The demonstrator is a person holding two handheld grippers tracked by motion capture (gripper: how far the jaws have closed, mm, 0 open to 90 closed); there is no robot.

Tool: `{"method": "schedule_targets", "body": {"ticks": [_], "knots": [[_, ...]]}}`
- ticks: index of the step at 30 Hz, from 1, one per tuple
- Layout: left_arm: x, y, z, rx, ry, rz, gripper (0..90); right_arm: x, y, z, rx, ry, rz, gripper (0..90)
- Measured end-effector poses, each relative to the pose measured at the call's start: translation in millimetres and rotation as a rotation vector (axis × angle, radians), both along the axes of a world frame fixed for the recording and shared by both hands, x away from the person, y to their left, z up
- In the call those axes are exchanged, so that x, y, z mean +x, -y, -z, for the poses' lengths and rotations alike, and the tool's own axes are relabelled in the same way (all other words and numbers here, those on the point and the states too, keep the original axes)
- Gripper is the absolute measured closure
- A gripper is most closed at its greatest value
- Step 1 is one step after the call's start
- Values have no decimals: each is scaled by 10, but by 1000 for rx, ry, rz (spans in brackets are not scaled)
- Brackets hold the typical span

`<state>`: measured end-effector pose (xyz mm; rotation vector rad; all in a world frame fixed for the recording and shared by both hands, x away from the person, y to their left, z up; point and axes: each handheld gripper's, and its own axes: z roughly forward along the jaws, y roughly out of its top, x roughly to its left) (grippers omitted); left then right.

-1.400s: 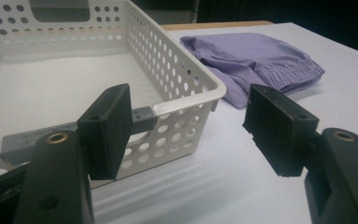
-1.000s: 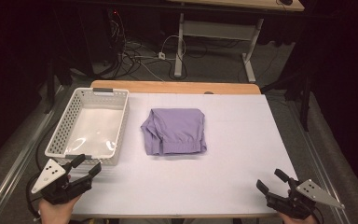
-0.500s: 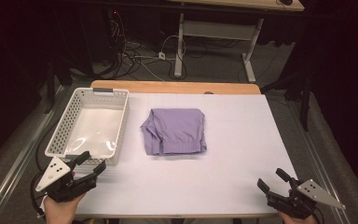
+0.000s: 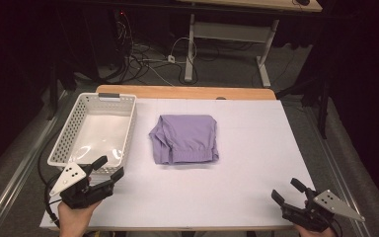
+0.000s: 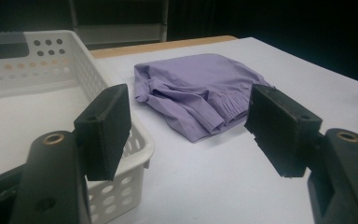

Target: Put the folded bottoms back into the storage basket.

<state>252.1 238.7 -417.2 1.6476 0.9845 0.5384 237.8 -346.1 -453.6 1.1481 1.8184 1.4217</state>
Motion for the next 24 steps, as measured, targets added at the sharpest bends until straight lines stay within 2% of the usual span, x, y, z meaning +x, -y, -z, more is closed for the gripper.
{"method": "schedule_targets", "body": {"ticks": [10,24], "knots": [[52,117,-26,12,0,30,286,-12,0,-4,12,10,-6,170],[175,350,-29,6,-12,85,273,-11,-15,-1,11,15,-21,168]]}}
